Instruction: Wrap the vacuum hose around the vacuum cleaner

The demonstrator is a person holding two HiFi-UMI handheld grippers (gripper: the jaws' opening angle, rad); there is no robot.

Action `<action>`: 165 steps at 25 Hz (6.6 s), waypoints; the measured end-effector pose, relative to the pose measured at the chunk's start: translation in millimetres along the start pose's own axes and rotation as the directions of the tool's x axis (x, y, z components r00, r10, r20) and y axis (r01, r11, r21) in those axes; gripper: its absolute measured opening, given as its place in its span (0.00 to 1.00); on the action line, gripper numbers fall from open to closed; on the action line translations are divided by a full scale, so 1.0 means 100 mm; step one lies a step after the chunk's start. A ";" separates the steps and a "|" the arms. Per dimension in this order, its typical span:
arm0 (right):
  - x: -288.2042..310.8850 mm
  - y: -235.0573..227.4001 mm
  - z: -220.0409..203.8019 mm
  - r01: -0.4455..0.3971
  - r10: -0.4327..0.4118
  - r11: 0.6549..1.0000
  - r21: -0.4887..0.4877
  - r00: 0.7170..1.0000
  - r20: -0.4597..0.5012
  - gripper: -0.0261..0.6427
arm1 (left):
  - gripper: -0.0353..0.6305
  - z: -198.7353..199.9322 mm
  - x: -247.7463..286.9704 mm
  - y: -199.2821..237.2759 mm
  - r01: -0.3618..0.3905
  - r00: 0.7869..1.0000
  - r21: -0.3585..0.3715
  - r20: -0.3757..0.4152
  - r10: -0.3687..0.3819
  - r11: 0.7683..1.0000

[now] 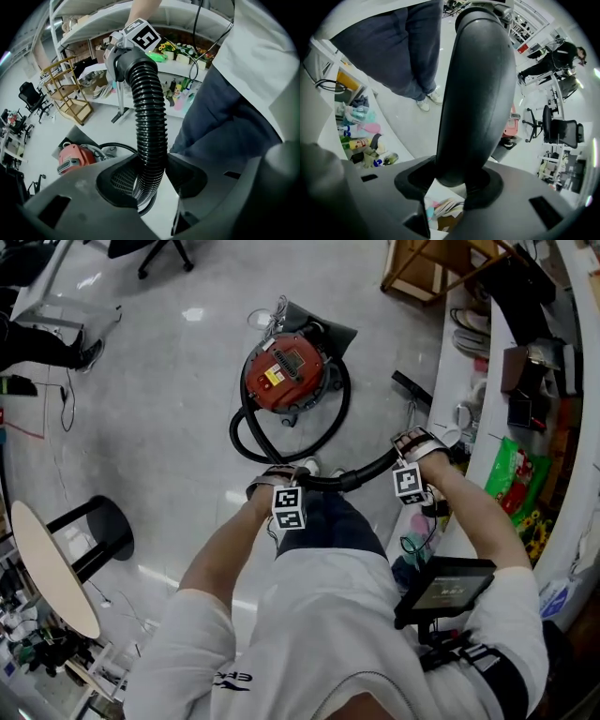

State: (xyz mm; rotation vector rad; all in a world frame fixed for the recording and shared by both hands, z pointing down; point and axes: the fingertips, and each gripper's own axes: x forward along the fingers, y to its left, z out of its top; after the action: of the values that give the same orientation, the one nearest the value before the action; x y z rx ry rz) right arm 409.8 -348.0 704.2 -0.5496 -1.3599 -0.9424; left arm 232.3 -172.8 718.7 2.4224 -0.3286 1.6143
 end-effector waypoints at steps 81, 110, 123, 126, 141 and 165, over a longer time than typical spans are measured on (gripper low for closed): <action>1.06 -1.49 -2.14 -0.229 -0.003 0.121 0.966 0.973 0.231 0.32 | 0.17 0.59 1.20 1.58 -0.030 0.997 -0.339 0.051 0.050 0.940; 1.29 -1.30 -1.42 -0.526 -0.211 -0.682 0.509 0.807 0.552 0.43 | 0.17 0.61 1.28 1.47 -0.017 1.000 -0.300 0.001 0.018 0.954; 1.02 -1.97 -1.73 -0.577 -0.366 -0.541 0.612 0.816 0.447 0.41 | 0.17 1.13 1.36 1.70 -0.068 0.993 -0.276 0.076 0.093 0.959; 1.03 -2.20 -1.68 -0.598 -0.373 -0.487 0.636 0.801 0.467 0.41 | 0.17 1.14 1.36 1.76 -0.078 0.991 -0.303 0.081 0.107 0.950; 1.22 -3.47 -1.46 -0.609 -0.353 -0.213 0.764 0.777 0.521 0.39 | 0.19 1.02 1.32 2.46 -0.147 0.976 -0.476 0.071 0.205 0.867; 0.87 -4.14 -1.48 -0.593 -0.501 -0.124 0.795 0.729 0.466 0.36 | 0.21 1.06 1.02 3.02 -0.241 0.929 -0.488 0.133 0.345 0.839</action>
State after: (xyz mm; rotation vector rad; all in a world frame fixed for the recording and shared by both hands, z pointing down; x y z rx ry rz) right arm 149.3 -712.9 687.5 0.4503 -2.2554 0.8711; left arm 273.1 -499.1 788.7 2.2364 -1.0483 1.1802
